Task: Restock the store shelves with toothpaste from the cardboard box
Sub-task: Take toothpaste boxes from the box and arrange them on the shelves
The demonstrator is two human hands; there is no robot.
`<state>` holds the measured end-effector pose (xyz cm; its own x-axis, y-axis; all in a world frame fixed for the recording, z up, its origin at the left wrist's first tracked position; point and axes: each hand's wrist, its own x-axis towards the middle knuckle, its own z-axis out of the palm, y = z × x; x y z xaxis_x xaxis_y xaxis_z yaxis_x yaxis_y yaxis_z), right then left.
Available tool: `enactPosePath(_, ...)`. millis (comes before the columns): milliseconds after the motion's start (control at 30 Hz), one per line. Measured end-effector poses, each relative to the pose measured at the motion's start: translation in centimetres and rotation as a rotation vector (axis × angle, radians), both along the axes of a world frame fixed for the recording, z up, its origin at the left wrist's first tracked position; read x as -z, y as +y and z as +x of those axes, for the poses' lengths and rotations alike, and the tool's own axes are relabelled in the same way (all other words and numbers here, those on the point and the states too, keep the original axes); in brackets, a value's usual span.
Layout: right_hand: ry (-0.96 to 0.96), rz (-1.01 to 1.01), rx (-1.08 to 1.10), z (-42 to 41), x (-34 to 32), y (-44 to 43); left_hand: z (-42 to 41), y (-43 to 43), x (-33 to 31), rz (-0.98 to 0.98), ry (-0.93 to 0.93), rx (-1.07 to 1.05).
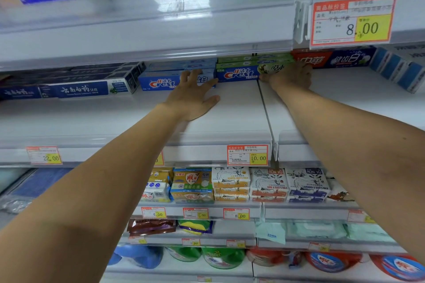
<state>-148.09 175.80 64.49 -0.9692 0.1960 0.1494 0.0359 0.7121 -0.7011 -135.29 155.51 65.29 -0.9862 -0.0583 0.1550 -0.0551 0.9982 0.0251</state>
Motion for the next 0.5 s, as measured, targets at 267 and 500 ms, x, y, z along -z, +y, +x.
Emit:
enactPosePath(267, -0.016, -0.052, -0.01, -1.2, 0.6, 0.2, -0.5, 0.3, -0.2, 0.035, -0.036, -0.017)
enactPosePath(500, 0.051, -0.072, -0.288, -0.3, -0.9, 1.9, 0.4, 1.6, -0.3, 0.153, -0.062, -0.064)
